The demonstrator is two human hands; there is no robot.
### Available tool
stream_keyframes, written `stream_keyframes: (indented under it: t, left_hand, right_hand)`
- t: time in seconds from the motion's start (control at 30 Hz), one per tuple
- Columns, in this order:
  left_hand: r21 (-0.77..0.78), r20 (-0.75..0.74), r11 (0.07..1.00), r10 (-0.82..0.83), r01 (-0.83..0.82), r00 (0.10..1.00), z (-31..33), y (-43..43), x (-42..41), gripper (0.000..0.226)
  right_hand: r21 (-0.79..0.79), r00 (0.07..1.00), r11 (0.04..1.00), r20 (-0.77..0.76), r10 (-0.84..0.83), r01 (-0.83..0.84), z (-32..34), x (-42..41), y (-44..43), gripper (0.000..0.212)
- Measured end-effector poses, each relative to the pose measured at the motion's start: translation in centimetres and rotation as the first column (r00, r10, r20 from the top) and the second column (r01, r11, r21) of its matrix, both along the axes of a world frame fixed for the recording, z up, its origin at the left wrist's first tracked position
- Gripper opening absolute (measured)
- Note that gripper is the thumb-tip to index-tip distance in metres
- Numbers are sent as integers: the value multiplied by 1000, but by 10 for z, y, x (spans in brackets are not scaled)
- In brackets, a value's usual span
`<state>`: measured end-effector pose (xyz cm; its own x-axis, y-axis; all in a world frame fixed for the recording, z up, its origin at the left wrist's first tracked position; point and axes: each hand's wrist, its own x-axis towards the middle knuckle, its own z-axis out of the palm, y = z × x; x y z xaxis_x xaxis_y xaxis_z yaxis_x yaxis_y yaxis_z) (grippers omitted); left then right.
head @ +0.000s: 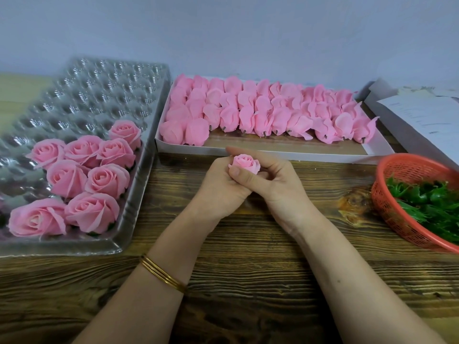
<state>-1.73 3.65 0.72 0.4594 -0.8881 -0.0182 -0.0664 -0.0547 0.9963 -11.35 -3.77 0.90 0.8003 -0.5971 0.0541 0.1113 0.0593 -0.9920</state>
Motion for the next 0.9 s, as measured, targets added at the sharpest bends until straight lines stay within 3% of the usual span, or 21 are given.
stream_keyframes:
  t: [0.17, 0.43, 0.63, 0.9]
  left_hand:
    - [-7, -15, 1000, -4, 4, 1000, -2, -1, 2, 6]
    - [-117, -3, 990, 82, -82, 997, -5, -3, -3, 9]
    - [-144, 25, 986, 83, -79, 996, -2, -1, -3, 5]
    - [-138, 22, 987, 79, -76, 997, -1, -1, -3, 13]
  right_hand:
    - [-21, 999, 1000, -53, -1, 0, 1, 0, 1, 38]
    - [343, 997, 939, 56, -54, 32, 5, 2, -6, 39]
    - [348, 992, 937, 107, -67, 26, 3, 3, -4, 34]
    - [351, 993, 933, 50, -108, 84, -1, 5, -6, 24]
